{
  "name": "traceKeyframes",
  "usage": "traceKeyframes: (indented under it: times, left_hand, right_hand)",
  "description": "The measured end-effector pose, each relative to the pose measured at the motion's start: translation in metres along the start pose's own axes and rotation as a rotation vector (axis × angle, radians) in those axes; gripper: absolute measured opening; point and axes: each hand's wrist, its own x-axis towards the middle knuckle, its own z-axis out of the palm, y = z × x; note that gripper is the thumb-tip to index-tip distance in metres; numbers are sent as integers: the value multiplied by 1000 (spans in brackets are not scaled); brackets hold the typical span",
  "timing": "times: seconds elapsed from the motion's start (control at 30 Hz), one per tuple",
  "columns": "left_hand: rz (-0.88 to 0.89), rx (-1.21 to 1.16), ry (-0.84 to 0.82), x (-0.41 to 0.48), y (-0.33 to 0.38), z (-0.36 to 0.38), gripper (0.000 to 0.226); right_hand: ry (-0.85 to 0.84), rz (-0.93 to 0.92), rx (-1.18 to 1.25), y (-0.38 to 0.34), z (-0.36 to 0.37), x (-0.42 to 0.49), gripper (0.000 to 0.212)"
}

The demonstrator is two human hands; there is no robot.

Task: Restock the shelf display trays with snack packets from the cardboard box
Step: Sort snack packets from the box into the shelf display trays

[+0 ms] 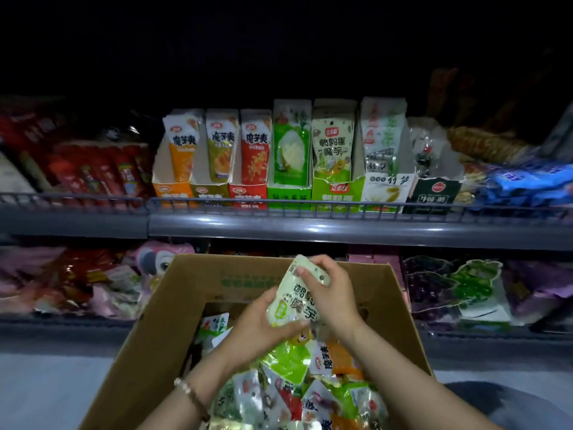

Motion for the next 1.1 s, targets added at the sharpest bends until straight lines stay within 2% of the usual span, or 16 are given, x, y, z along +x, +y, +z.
traceKeyframes:
  times: [0.1, 0.23, 0.3, 0.4, 0.47, 0.6, 0.67, 0.9, 0.97, 1.03, 1.1]
  left_hand:
    - [62, 8, 52, -13, 21, 8, 47]
    - [125, -54, 68, -20, 48, 6, 49]
    - [153, -99, 74, -21, 64, 5, 51]
    - [196, -130, 27, -18, 85, 8, 55]
    - [219, -127, 17, -14, 97, 10, 52]
    - [261, -77, 60, 5, 122, 9, 47]
    - [277, -77, 65, 20, 135, 8, 46]
    - [354, 76, 51, 78, 178, 9, 37]
    - [345, 87, 95, 99, 183, 0, 49]
    - [345, 136, 204, 125, 177, -15, 64]
    - [307, 251, 260, 146, 168, -27, 91]
  right_hand:
    - [-2, -84, -3, -29, -11, -2, 14]
    - [-199, -94, -101, -67, -47, 6, 33]
    - [-280, -100, -141, -84, -66, 13, 23]
    - [-343, 9, -1, -108, -89, 22, 3]
    - [-406, 48, 52, -124, -106, 30, 8]
    - [-618, 25, -95, -153, -133, 47, 21]
    - [-660, 2, -115, -162, -142, 58, 26]
    - [-543, -32, -114, -176, -173, 115, 47]
    - [-464, -48, -88, -181, -182, 136, 49]
    - [-373, -82, -67, -185, -187, 157, 43]
    - [-272, -128, -109, -189, -186, 178, 38]
